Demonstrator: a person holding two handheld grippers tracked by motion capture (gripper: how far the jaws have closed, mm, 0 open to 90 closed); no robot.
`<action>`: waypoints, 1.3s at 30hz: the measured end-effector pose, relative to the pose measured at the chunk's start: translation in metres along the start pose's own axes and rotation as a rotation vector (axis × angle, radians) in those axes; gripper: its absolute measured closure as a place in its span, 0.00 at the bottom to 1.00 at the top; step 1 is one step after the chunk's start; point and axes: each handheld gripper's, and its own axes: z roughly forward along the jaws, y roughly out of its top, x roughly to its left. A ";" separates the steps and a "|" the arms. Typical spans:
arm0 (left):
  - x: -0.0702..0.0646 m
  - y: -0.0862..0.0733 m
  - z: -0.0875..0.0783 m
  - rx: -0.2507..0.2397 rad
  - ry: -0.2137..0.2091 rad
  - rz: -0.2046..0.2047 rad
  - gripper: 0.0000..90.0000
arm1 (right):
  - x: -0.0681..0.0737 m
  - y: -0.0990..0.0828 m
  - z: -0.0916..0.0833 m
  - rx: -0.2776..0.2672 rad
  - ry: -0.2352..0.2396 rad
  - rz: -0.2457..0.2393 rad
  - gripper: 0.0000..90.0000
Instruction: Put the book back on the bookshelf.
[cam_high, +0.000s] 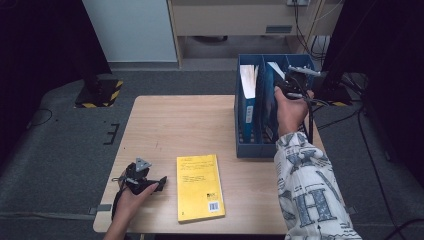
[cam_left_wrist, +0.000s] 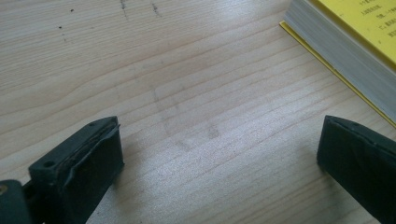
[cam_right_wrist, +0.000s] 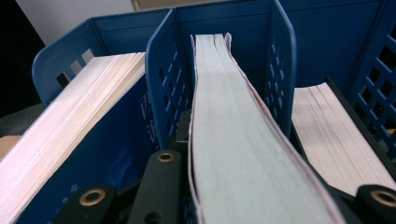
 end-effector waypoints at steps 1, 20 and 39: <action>0.000 0.000 0.000 0.000 0.000 0.001 0.00 | 0.000 -0.001 0.002 0.000 -0.001 -0.004 0.81; -0.001 0.000 0.001 -0.002 -0.004 0.004 0.00 | -0.005 -0.014 0.009 0.020 -0.004 0.004 0.81; -0.002 0.000 0.001 -0.004 -0.005 -0.002 0.00 | -0.005 -0.018 -0.001 0.055 -0.003 -0.029 0.81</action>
